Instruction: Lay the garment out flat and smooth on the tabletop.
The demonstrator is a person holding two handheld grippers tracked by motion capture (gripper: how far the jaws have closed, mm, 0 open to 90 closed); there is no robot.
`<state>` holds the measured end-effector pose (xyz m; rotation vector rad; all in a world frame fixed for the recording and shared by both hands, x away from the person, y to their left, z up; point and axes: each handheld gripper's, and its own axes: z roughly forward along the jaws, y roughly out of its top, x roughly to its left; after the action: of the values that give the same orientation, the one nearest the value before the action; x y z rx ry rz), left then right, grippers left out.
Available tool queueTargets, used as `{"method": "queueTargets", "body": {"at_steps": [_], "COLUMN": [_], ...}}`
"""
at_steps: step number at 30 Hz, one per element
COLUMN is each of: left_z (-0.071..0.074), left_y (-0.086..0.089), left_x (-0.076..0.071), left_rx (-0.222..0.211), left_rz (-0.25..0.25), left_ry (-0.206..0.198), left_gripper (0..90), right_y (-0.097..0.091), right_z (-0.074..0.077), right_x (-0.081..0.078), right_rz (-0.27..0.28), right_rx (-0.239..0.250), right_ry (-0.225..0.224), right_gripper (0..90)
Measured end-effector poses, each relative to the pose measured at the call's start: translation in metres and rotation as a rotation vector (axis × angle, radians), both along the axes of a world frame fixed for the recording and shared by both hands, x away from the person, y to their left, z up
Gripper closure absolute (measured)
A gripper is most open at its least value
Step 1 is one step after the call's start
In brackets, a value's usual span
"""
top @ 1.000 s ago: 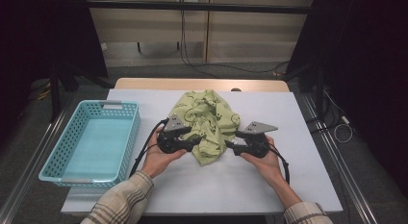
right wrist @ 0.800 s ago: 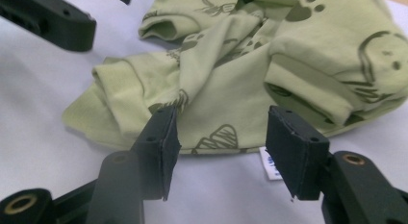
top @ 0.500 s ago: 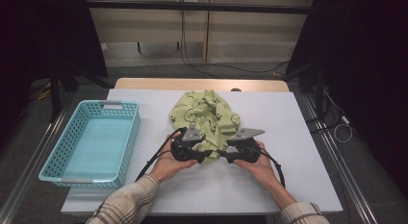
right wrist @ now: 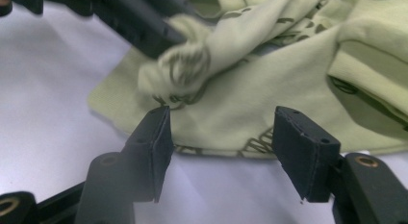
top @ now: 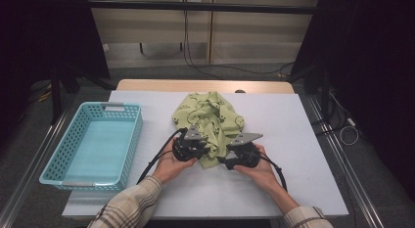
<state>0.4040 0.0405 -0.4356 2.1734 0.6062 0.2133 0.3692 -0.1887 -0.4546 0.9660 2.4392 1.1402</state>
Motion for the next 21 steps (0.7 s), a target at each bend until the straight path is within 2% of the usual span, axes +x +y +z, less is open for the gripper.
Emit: {"method": "queueTargets", "body": {"at_steps": [3,5,7,10,12,15,17,19,20,21], "left_z": [0.012,0.019,0.022,0.025,0.024,0.023,0.023,0.025,0.026,0.028], "left_y": [0.012,0.019,0.025,0.028,0.028,0.028,0.029,0.034,0.034,0.037], "left_x": [0.004,0.005,0.005,0.004,0.004,0.004,0.003,0.004,0.002,0.002], "left_rx": [-0.047,-0.072,-0.085,-0.082,-0.082,-0.07,-0.079,-0.066,-0.092,-0.077], "left_rz": [0.02,0.037,0.047,0.051,0.049,0.052,0.06,0.062,0.074,0.066], "left_ry": [-0.012,-0.012,-0.015,-0.02,-0.026,-0.028,-0.023,-0.032,-0.028,-0.034], "left_gripper": [77.8,78.0,78.0,78.0,78.0,77.9,77.9,77.9,77.9,77.9], "right_y": [0.006,0.009,0.01,0.013,0.015,0.016,0.013,0.007,0.004,0.0], "right_z": [0.0,-0.003,-0.003,-0.003,-0.003,-0.002,-0.001,0.001,0.003,0.006], "right_x": [0.0,0.002,0.007,0.01,0.011,0.009,0.011,0.01,0.009,0.008], "right_rz": [0.0,-0.002,0.0,-0.002,0.003,0.003,0.001,-0.012,-0.014,-0.02], "right_rx": [-0.019,-0.058,-0.039,-0.045,-0.042,-0.058,-0.053,-0.048,-0.034,-0.019], "right_ry": [-0.005,-0.004,0.025,0.013,0.009,0.006,0.013,0.018,0.01,0.002], "right_gripper": [38.4,37.9,40.7,55.9,70.2,86.3,89.1,89.6,89.6,89.7]}}
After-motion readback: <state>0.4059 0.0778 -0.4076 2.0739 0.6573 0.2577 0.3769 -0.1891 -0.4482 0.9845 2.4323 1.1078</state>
